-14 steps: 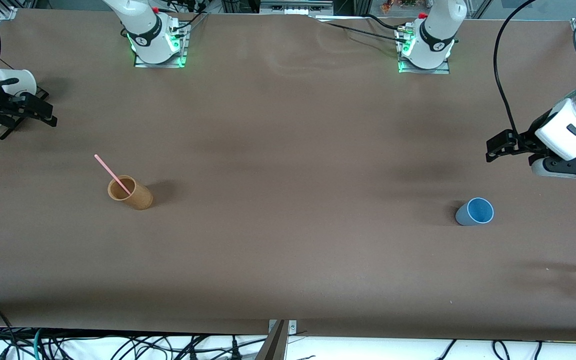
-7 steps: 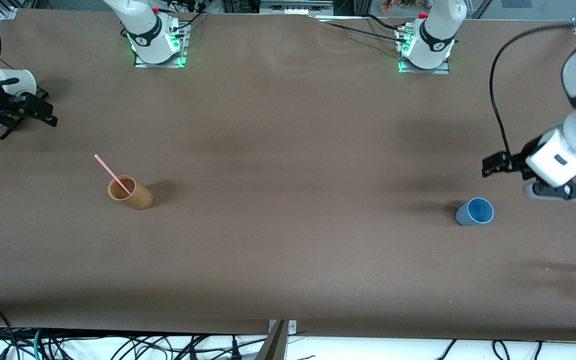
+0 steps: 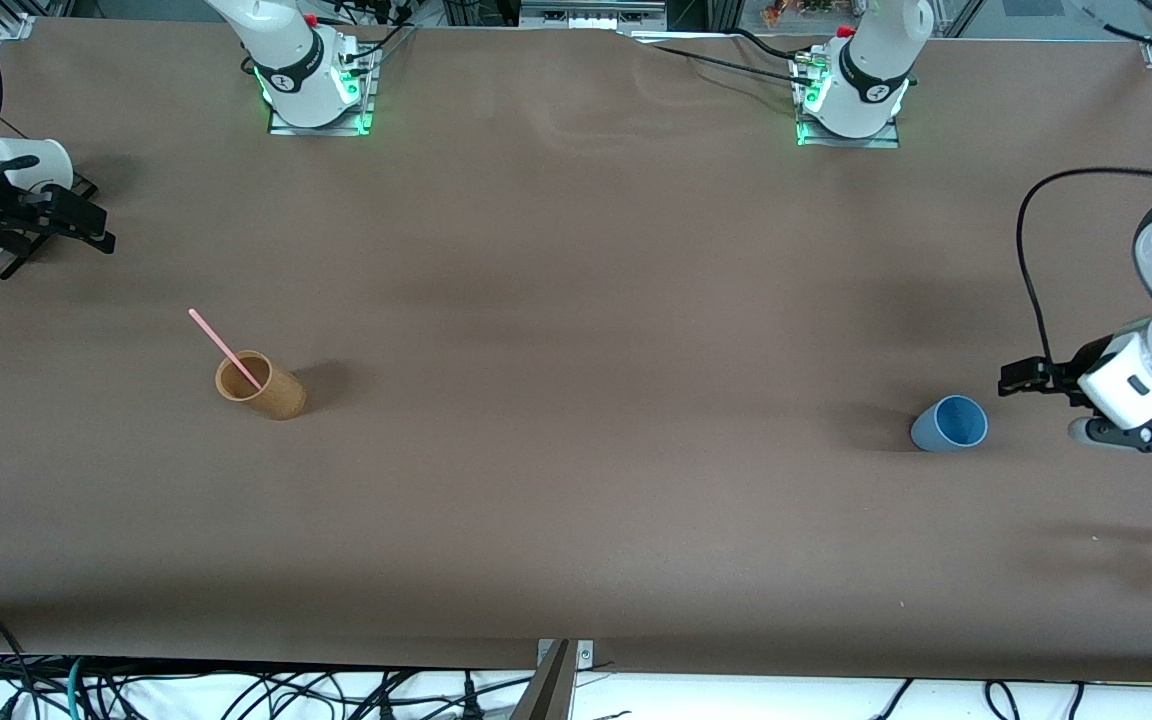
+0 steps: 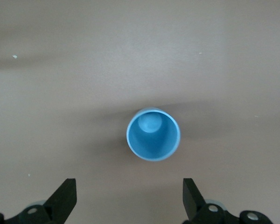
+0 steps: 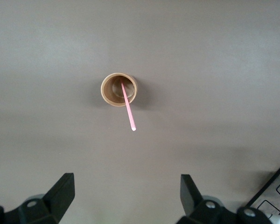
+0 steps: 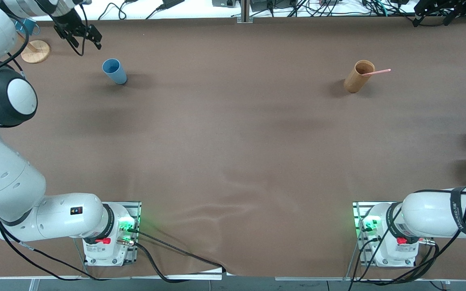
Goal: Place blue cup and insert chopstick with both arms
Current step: 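Lower the left gripper around the blue cup and close it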
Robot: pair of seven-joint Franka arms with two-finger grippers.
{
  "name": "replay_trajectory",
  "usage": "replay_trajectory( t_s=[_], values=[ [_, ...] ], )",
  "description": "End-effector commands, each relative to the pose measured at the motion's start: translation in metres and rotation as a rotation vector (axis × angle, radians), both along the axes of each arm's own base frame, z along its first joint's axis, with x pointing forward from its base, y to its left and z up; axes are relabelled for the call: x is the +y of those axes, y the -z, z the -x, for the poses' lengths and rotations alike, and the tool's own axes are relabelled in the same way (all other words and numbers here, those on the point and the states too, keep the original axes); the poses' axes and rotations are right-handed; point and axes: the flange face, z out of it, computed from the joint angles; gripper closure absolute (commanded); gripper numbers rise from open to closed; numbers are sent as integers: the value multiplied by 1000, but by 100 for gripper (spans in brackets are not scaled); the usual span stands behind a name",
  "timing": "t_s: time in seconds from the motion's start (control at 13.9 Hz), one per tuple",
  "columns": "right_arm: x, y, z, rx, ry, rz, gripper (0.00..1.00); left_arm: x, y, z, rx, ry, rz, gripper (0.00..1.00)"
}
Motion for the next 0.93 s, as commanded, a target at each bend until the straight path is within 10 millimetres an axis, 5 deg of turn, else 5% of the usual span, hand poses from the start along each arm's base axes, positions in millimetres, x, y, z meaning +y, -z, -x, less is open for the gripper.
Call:
replay_trajectory(
  t_s=[0.0,0.29,0.86],
  values=[
    [3,-6,2,-7,-16,-2,0,6,37,-3,-1,6,-23,0],
    [6,-6,2,-7,-20,-2,0,15,74,-10,-12,-5,-28,0],
    [7,-6,2,-7,-22,-4,0,15,93,-13,-20,-4,-30,0]
  ],
)
